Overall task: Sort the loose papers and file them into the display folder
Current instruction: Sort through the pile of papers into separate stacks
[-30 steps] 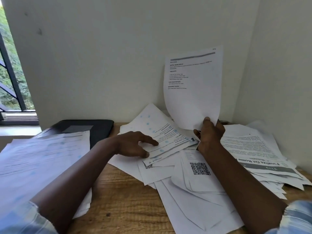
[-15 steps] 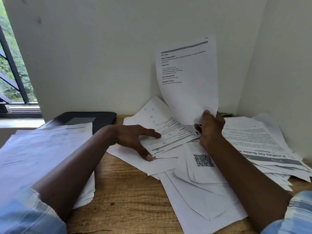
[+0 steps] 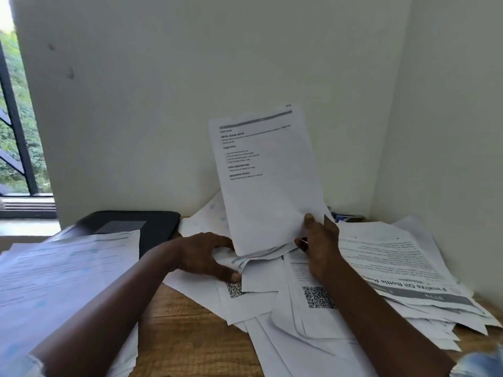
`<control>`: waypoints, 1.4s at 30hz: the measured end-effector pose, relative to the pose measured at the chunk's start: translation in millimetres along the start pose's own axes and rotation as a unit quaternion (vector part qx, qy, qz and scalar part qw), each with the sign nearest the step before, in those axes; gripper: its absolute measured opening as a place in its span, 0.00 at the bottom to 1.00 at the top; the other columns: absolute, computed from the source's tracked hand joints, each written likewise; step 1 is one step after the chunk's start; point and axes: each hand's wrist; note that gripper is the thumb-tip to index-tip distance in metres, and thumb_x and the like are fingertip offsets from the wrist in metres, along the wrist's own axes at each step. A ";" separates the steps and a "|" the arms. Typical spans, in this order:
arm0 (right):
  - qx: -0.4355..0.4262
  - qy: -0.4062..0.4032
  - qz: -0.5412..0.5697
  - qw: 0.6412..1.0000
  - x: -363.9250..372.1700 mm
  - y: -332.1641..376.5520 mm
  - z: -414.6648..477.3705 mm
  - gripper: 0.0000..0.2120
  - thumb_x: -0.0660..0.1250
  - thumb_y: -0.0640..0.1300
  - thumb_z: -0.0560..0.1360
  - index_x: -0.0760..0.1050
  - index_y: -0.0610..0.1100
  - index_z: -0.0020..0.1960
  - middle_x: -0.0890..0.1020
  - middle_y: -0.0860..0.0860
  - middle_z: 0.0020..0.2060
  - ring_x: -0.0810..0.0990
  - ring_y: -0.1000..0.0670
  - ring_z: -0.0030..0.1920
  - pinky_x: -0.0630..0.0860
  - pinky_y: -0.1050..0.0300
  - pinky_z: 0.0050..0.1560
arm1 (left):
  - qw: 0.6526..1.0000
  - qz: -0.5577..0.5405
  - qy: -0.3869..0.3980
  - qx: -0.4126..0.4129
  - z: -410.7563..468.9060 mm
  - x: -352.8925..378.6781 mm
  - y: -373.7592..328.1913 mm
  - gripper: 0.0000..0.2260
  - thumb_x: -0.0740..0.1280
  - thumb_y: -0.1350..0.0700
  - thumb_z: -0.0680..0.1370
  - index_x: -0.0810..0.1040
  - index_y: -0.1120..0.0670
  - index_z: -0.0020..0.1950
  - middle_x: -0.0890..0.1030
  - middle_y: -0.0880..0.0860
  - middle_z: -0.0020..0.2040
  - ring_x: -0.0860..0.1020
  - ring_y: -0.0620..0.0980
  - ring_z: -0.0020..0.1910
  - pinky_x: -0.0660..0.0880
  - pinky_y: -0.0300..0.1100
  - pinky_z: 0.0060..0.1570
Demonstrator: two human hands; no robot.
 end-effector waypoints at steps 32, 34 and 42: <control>-0.128 0.248 -0.423 0.862 9.5 -12.0 -27.4 0.17 0.62 0.60 0.82 0.78 0.47 0.47 0.85 0.48 0.34 0.84 0.47 0.39 0.81 0.46 0.53 | 0.811 -0.243 -0.510 -0.152 2.4 -18.5 20.9 0.28 0.68 0.61 0.75 0.67 0.51 0.75 0.78 0.56 0.60 0.76 0.60 0.59 0.71 0.47 0.58; -0.136 0.248 -0.440 0.852 9.9 -12.9 -28.5 0.16 0.62 0.60 0.82 0.77 0.50 0.46 0.85 0.51 0.34 0.84 0.48 0.40 0.80 0.49 0.52 | 0.868 -0.138 -0.437 -0.189 0.6 -16.8 32.8 0.26 0.69 0.60 0.74 0.71 0.53 0.73 0.79 0.60 0.63 0.76 0.64 0.63 0.73 0.51 0.60; -0.236 0.175 -0.543 0.787 7.2 -7.9 -21.3 0.08 0.68 0.53 0.79 0.80 0.54 0.56 0.83 0.60 0.47 0.81 0.52 0.52 0.75 0.55 0.53 | 0.889 0.198 -0.284 -0.301 3.6 -9.1 33.2 0.31 0.71 0.48 0.74 0.65 0.50 0.75 0.46 0.64 0.82 0.54 0.69 0.79 0.65 0.66 0.70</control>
Point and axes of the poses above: each hand's wrist, its own z-axis towards the middle knuckle, its own x-axis out of the palm, y = z × x
